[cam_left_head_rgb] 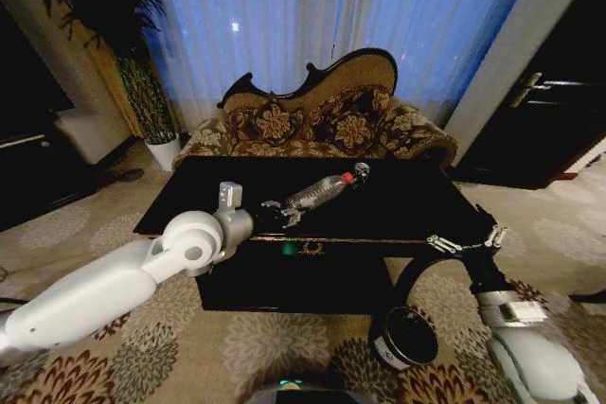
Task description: Move to the front of the table and place the trash on the table into the trash bin.
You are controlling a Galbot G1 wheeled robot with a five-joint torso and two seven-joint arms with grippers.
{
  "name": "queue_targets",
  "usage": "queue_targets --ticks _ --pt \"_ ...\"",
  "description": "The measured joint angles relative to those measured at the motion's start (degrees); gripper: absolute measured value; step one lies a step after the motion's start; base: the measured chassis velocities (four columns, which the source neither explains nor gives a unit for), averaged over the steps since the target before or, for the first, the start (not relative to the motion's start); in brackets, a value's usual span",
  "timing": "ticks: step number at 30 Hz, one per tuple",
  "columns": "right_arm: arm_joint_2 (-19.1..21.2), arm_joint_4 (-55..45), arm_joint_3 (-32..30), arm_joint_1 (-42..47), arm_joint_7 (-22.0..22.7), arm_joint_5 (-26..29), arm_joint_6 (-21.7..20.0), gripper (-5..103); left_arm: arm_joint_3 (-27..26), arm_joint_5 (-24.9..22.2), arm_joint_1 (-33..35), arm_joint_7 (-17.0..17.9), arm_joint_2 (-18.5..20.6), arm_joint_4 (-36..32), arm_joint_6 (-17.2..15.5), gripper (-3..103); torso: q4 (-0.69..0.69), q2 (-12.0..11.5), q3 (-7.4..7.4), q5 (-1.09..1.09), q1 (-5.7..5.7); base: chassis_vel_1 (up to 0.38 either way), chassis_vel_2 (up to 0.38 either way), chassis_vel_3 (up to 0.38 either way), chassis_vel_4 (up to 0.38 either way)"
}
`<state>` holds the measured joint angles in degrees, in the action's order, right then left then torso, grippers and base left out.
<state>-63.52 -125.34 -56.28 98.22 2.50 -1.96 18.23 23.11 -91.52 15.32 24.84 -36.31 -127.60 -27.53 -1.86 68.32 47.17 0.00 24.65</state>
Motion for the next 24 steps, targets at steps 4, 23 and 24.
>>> queue_targets --ticks 4,23,24 --pt "-0.55 1.1 -0.34 -0.59 1.32 -10.24 3.91 100 0.48 -0.98 -0.61 0.27 -0.6 0.08 -0.05 48 0.01 0.0 0.0 0.0 0.0 0.0 0.0 0.0 0.0" --pt "0.74 4.4 0.75 -3.31 4.97 -37.08 15.72 100 5.09 -9.34 -6.79 2.45 -5.53 -0.97 0.29 48 0.0 0.0 0.01 0.01 0.0 0.0 0.0 0.0 0.0" --pt "0.7 4.46 0.87 -3.37 5.0 -37.21 15.73 100 5.31 -9.67 -6.89 2.68 -5.82 -1.1 0.38 48 0.0 0.0 0.01 0.01 0.0 0.0 0.0 0.0 0.0"
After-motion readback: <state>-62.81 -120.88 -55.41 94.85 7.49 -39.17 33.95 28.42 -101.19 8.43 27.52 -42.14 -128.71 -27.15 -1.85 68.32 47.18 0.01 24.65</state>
